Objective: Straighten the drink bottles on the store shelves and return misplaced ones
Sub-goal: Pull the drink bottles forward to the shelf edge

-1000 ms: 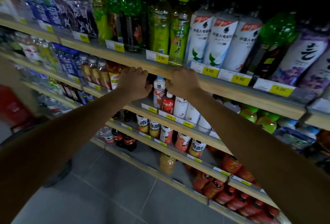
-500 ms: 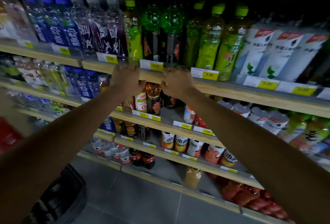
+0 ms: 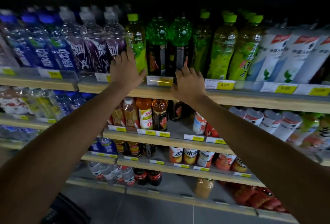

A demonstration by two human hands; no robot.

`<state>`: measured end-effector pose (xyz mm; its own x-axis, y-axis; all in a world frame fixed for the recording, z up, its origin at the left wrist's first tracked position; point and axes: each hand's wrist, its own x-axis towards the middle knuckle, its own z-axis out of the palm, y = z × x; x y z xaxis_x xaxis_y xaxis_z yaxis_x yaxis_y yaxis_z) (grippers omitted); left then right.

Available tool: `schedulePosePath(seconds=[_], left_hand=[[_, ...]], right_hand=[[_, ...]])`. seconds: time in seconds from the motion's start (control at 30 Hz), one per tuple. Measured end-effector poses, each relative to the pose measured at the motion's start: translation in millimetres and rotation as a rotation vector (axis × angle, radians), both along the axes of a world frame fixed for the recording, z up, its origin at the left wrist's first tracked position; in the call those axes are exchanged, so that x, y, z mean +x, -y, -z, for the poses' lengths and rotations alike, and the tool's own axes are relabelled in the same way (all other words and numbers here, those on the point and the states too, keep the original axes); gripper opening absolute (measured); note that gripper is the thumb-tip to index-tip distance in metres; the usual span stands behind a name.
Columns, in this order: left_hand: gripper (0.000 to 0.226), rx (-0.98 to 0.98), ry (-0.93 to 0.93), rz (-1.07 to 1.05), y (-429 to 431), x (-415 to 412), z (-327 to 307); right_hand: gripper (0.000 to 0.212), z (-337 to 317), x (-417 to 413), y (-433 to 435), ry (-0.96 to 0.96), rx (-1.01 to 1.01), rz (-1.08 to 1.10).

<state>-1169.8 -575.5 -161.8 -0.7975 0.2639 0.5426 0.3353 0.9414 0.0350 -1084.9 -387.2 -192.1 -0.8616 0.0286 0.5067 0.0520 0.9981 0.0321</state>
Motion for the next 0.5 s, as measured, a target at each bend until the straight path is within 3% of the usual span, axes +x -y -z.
schedulePosePath(seconds=[0.3,0.5], left_hand=[[0.072,0.594,0.049,0.151,-16.1,-33.5,-0.1],[0.067,0.716,0.157,0.176,-17.2,-45.0,3.6]], right_hand=[[0.052,27.3,-22.7,1.9,-0.028,0.067,0.126],[0.05,30.6,-22.2,1.2,-0.023,0.089,0.121]])
